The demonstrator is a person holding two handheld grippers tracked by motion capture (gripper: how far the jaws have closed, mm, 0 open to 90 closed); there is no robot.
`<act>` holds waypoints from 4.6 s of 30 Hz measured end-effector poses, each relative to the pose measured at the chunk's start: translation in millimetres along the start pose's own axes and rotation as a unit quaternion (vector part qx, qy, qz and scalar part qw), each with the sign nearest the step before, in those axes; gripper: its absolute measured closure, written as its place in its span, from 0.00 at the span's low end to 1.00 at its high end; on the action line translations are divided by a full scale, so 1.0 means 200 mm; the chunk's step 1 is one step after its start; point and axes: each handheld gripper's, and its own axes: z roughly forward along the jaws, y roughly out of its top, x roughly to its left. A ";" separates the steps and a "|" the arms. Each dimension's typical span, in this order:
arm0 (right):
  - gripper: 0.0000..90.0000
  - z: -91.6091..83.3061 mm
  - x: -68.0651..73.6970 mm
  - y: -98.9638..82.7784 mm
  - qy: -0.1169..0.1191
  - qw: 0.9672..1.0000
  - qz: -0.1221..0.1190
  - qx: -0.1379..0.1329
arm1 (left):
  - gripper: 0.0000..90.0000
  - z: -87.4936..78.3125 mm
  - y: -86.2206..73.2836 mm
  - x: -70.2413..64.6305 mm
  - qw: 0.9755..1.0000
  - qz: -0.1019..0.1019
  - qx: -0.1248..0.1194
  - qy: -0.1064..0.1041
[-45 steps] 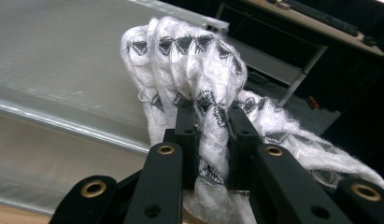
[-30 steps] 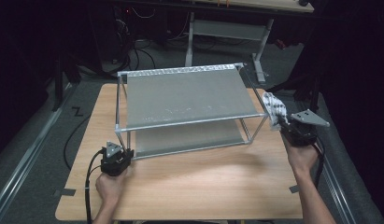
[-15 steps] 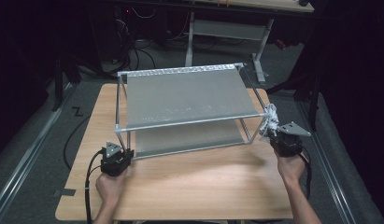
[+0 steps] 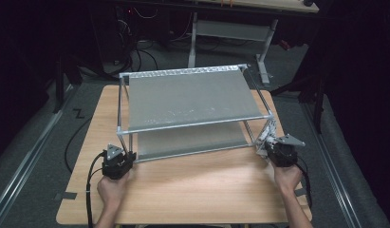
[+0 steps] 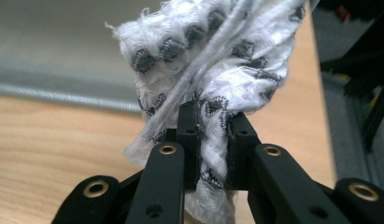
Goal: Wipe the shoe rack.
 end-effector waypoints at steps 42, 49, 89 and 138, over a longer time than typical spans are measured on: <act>0.88 -0.04 0.04 0.05 0.025 0.999 0.013 -0.042 | 0.87 0.00 0.00 -0.01 1.000 0.011 0.005 -0.014; 0.88 0.07 0.08 -0.02 0.023 1.000 0.006 -0.006 | 0.87 0.00 0.00 -0.01 1.000 0.011 0.005 -0.014; 0.88 0.00 0.24 0.09 0.053 0.997 -0.048 -0.035 | 0.88 0.01 0.00 -0.04 0.999 0.032 0.010 -0.014; 0.88 -0.12 0.06 0.37 -0.013 0.994 0.006 -0.106 | 0.87 0.01 0.00 -0.04 0.999 0.030 0.010 -0.022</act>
